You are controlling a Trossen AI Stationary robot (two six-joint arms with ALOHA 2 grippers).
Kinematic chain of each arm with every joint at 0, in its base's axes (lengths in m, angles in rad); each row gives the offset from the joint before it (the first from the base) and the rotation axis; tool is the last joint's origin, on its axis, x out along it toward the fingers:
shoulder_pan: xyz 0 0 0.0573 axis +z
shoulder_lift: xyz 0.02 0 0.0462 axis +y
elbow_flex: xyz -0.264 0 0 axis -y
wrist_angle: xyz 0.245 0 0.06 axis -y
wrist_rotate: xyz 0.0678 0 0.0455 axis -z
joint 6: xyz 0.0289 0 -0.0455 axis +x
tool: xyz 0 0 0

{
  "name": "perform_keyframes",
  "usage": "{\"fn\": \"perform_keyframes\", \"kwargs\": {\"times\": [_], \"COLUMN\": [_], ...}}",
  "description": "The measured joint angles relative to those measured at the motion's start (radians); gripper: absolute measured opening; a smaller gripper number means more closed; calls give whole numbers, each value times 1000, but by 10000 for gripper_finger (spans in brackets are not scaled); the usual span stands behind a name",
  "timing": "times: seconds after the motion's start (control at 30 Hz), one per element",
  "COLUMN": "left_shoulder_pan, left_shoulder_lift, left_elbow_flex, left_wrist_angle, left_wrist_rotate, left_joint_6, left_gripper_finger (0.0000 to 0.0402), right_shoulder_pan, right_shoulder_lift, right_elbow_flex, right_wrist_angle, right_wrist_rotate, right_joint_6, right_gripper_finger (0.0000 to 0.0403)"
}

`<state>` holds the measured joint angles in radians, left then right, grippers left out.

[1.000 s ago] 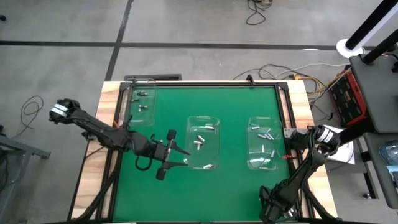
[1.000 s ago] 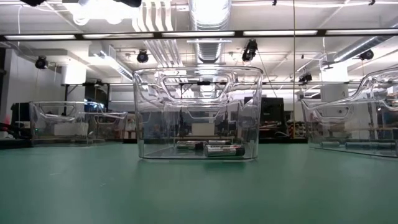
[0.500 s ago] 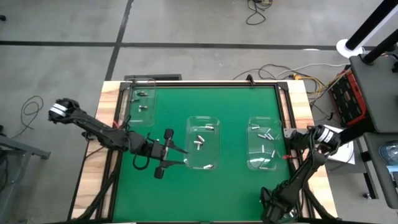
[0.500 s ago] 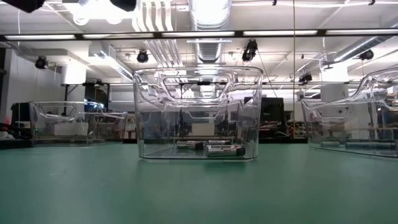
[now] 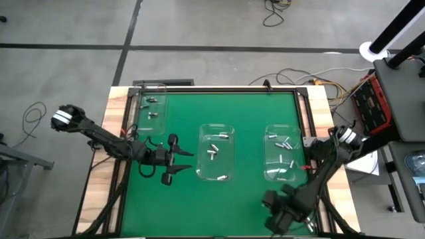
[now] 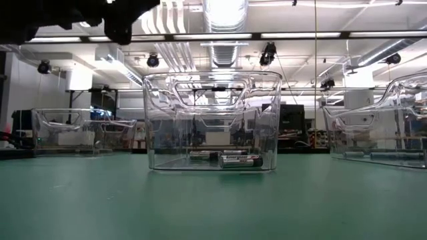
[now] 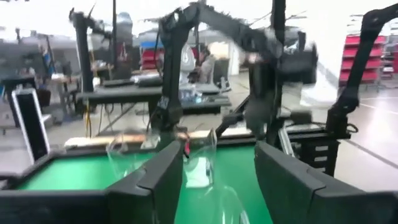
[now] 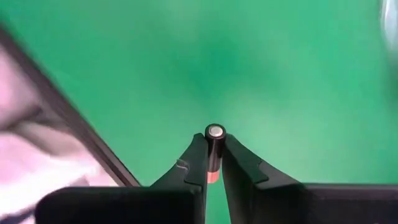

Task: Sort batteries
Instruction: Put the black battery into the left transparent bin

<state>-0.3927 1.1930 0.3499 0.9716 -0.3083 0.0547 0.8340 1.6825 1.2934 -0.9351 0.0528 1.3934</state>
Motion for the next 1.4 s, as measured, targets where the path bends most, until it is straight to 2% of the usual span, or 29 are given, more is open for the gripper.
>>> {"fn": "perform_keyframes", "kwargs": {"times": [0.17, 0.3, 0.47, 0.57, 0.67, 0.93, 1.1, 1.23, 1.4], "left_shoulder_pan": [0, 0, 1, 5, 4, 7, 11, 16, 18], "left_shoulder_lift": [72, 170, 313, 389, 431, 506, 523, 523, 523], "left_elbow_flex": [-3, 11, 121, 207, 267, 374, 394, 396, 394], "left_wrist_angle": [28, 97, 111, 112, 117, 127, 128, 143, 139], "left_wrist_rotate": [-6, -6, 17, 83, 115, 115, 117, 116, 117], "left_joint_6": [-38, -14, 28, 35, 19, -41, -41, -40, -38], "left_gripper_finger": [225, 250, 247, 238, 233, 232, 223, 166, 41], "right_shoulder_pan": [-108, -151, -180, -191, -207, -232, -233, -233, -233], "right_shoulder_lift": [-52, -69, -73, -62, -54, -44, -44, -44, -44], "right_elbow_flex": [94, 133, 128, 125, 123, 109, 106, 106, 106], "right_wrist_angle": [35, 228, 540, 655, 682, 681, 687, 691, 710], "right_wrist_rotate": [318, 541, 644, 686, 711, 737, 749, 760, 762], "right_joint_6": [-349, -656, -1018, -1169, -1227, -1244, -1237, -1237, -1237], "right_gripper_finger": [23, 23, 23, 23, 23, 22, 22, 22, 22]}}
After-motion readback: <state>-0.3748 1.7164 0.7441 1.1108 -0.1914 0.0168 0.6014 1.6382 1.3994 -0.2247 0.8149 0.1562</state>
